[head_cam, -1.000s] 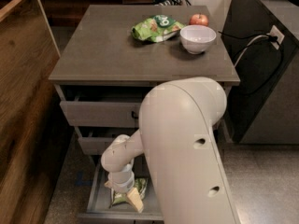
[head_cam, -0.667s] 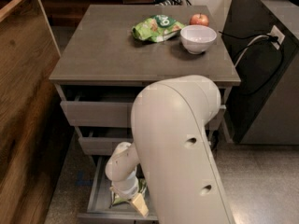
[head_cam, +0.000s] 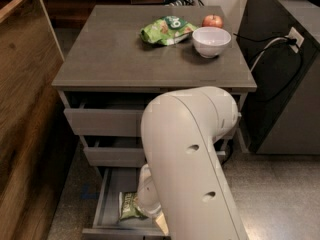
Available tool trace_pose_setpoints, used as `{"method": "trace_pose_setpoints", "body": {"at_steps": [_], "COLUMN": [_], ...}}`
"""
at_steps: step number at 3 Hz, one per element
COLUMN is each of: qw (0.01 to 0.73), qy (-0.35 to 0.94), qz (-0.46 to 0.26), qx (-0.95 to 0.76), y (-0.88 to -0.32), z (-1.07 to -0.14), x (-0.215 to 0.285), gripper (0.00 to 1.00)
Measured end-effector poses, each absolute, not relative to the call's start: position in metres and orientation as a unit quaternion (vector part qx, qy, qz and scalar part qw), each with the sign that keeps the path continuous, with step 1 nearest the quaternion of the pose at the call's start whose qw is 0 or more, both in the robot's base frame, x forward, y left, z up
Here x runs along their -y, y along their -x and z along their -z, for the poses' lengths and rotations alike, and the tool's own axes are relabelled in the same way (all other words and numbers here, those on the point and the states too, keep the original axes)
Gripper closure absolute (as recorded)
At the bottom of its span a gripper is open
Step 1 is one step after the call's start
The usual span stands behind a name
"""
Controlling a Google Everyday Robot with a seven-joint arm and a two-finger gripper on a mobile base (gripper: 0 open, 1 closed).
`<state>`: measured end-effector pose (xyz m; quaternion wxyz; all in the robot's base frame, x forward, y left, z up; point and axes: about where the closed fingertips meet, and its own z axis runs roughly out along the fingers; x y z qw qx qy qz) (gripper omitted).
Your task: Pick green jalapeno chip bag from bottom drawer and place on counter
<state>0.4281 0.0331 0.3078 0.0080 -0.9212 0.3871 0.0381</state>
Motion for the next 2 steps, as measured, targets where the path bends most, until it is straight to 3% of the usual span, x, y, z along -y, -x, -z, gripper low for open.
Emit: {"method": "trace_pose_setpoints", "body": {"at_steps": [2], "qw": [0.102], "qy": [0.902], "qz": [-0.003], "qx": [-0.419], "y": [-0.473], "z": [-0.297], "x": [-0.028], "gripper": [0.0]}}
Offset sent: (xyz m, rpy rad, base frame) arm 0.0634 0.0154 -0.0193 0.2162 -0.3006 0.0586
